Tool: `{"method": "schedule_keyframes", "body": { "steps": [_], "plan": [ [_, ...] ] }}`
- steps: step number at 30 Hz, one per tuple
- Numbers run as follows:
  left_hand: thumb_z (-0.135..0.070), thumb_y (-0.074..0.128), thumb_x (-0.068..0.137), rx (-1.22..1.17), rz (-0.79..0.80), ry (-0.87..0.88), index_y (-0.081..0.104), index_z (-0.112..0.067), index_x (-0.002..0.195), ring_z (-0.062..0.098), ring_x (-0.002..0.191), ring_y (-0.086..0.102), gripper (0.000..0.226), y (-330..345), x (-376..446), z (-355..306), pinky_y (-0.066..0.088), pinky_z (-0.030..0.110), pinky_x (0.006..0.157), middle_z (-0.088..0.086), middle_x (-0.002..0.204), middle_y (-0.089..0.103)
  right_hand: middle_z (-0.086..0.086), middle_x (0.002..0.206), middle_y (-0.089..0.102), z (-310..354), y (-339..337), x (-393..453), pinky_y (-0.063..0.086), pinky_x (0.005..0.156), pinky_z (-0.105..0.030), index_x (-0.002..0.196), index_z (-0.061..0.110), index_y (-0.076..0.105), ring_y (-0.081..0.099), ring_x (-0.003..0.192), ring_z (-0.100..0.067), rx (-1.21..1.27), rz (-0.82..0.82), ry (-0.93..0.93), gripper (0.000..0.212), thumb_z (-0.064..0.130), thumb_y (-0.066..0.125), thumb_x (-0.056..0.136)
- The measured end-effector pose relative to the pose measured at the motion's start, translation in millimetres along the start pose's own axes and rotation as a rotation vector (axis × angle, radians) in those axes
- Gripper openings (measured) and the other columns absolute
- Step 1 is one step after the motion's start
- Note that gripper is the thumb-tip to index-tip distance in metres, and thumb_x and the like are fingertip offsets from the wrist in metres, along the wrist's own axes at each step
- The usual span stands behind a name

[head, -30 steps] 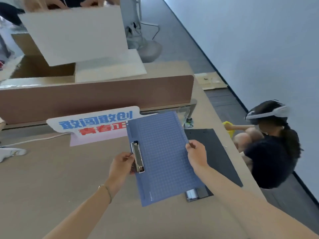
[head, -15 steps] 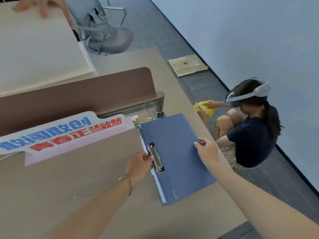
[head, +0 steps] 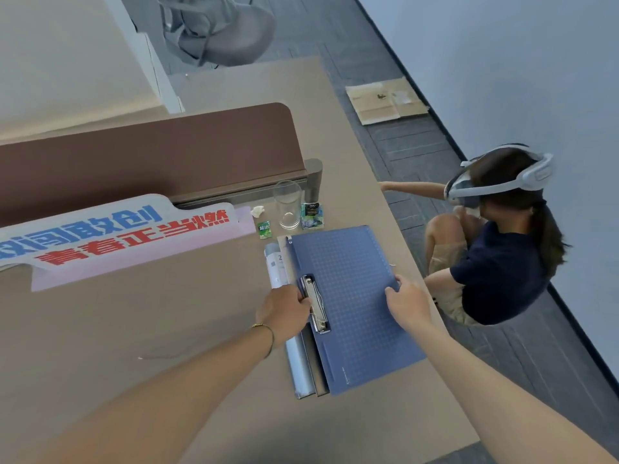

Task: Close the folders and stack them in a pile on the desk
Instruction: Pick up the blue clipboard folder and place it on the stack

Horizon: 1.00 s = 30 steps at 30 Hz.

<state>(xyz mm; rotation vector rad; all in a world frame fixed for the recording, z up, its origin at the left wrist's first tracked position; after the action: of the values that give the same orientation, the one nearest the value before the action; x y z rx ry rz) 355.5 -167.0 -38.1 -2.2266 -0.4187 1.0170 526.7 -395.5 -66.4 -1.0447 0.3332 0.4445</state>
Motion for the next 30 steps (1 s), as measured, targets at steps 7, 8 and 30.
{"method": "schedule_keyframes", "body": {
  "steps": [7,8,30],
  "plan": [
    [-0.038,0.05,0.093,0.312,-0.008,0.082,0.062,-0.014,0.074,0.023,0.071,0.061,0.032,-6.6,1.0,-17.4,0.049,0.031,0.064,0.002,0.077,0.068,-0.016,0.135,0.043,-4.2,13.3,4.0,0.044,0.098,-0.044,0.138,0.007,0.048,0.044,0.12,-0.034,-0.246,-0.006,-0.014,0.046,0.03,0.047,0.098],
    [-0.036,0.05,0.093,0.36,-0.011,0.096,0.058,-0.015,0.072,0.025,0.07,0.056,0.031,-8.9,-0.7,-20.4,0.043,0.031,0.062,0.002,0.075,0.063,-0.017,0.133,0.043,-4.3,15.9,3.6,0.045,0.095,-0.044,0.134,0.006,0.049,0.045,0.117,-0.034,-0.278,0.003,-0.031,0.044,0.03,0.047,0.097],
    [-0.028,0.047,0.093,-0.102,-0.214,0.182,0.065,-0.032,0.094,0.012,0.077,0.064,0.019,-85.1,-56.3,-3.7,0.056,0.033,0.069,-0.012,0.081,0.066,-0.009,0.15,0.038,57.2,40.0,-56.9,0.042,0.103,-0.042,0.151,0.022,0.035,0.041,0.132,-0.029,-0.232,0.019,-0.298,0.056,0.032,0.051,0.098]
  ]
}}
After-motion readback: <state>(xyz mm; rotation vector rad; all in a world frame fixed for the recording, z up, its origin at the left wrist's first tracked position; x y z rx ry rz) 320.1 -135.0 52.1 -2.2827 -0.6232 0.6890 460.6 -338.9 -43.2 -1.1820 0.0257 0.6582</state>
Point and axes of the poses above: each hand's wrist, its own x-axis towards the middle knuckle, its own y-axis out of the palm, z = x × y, the point moved 7 cm from there along x, towards the middle knuckle
